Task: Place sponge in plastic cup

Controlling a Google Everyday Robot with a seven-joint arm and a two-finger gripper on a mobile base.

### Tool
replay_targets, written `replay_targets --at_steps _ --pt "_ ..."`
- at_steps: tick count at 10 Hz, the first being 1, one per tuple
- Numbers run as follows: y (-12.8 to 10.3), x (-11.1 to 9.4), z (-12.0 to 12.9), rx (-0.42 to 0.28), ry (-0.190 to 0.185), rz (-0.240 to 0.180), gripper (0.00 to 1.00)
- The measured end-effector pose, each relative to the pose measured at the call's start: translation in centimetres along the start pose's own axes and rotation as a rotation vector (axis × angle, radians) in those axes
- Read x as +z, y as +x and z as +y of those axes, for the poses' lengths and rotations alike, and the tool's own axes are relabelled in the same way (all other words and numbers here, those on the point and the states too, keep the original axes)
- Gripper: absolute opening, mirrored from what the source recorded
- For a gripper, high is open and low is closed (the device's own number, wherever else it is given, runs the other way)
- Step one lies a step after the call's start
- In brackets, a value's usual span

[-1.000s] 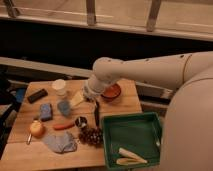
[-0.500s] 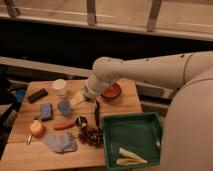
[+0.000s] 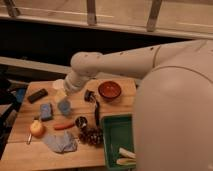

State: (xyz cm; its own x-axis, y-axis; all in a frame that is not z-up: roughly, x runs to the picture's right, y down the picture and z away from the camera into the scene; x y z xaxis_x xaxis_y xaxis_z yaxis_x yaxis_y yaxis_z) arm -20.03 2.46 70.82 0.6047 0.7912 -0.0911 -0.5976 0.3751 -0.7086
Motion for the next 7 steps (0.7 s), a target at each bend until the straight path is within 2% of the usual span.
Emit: replay_targets --at_steps 2,5,7 --pt "-2.6 2.8 2.5 -0.063 -0.022 0.016 0.74" --pt "-4.8 6.5 5.6 -0.130 -0.058 0.032 0.74" --pt "-5.8 8.2 7.3 -0.175 -0.075 0.036 0.74"
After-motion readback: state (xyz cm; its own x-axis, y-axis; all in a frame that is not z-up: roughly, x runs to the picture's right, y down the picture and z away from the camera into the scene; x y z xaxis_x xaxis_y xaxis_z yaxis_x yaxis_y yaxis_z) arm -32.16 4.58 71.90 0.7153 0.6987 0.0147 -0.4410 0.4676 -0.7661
